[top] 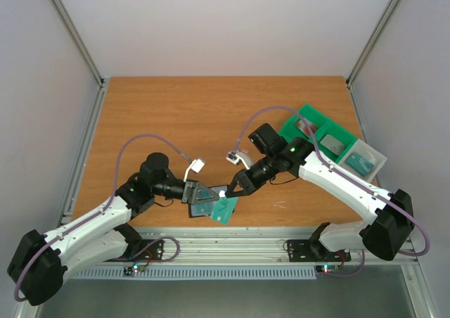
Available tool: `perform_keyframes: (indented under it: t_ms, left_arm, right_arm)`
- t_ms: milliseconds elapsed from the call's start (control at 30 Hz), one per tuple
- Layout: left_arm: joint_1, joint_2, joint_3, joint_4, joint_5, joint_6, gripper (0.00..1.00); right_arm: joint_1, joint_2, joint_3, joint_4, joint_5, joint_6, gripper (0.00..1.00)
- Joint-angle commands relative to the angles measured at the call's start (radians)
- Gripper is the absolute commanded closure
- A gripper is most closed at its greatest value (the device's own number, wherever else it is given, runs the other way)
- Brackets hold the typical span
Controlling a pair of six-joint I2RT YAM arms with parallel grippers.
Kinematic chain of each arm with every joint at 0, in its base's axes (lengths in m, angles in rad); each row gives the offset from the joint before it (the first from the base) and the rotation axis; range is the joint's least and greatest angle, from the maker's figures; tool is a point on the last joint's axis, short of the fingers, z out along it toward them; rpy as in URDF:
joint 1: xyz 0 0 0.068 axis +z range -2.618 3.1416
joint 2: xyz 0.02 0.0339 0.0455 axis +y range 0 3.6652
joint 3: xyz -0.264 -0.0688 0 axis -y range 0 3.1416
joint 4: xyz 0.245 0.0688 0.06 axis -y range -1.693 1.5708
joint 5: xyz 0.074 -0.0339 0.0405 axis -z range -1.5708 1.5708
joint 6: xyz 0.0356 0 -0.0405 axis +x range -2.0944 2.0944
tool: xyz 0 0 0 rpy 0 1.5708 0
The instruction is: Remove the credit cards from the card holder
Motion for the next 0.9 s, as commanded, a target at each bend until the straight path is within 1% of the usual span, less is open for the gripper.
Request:
perform_keyframes:
  t_ms: [0,100,267,433,567,600,700,767,800,867]
  left_arm:
    - [-0.004,-0.017,-0.011,0.065,0.006,-0.008,0.99]
    - [-0.003,-0.018,-0.011,0.063,0.006,-0.007,1.0]
    - [-0.004,-0.028,-0.011,0.063,0.004,-0.003,1.0]
    - [-0.003,-0.035,-0.009,0.053,-0.002,0.003,1.0]
    - [-0.004,-0.038,-0.006,0.046,-0.012,0.004,1.0]
    - [-0.003,-0.042,-0.002,0.037,-0.023,0.004,0.97]
    - [-0.004,-0.058,0.014,-0.044,-0.105,0.03,0.78]
    - [-0.004,-0.071,0.019,-0.078,-0.151,0.043,0.48]
    - [-0.003,-0.078,0.028,-0.103,-0.176,0.044,0.39]
    - [-0.002,-0.084,0.06,-0.186,-0.218,0.063,0.24]
  right_arm:
    - [0.001,0.002,-0.008,0.001,-0.03,-0.012,0.8]
    - [0.0,0.001,-0.006,0.004,-0.036,-0.013,0.85]
    - [0.0,0.01,-0.011,0.004,-0.044,-0.017,0.86]
    - [0.0,-0.001,-0.012,0.019,-0.069,-0.014,0.98]
    - [0.001,-0.003,-0.028,0.05,-0.084,0.002,0.99]
    - [0.0,-0.002,-0.035,0.066,-0.08,0.007,0.99]
    - [-0.017,-0.009,-0.071,0.136,-0.063,0.05,0.99]
    - [-0.04,-0.024,-0.087,0.177,-0.043,0.085,0.99]
    - [-0.055,-0.034,-0.092,0.191,-0.024,0.101,0.99]
    - [-0.099,-0.051,-0.104,0.221,0.011,0.135,0.99]
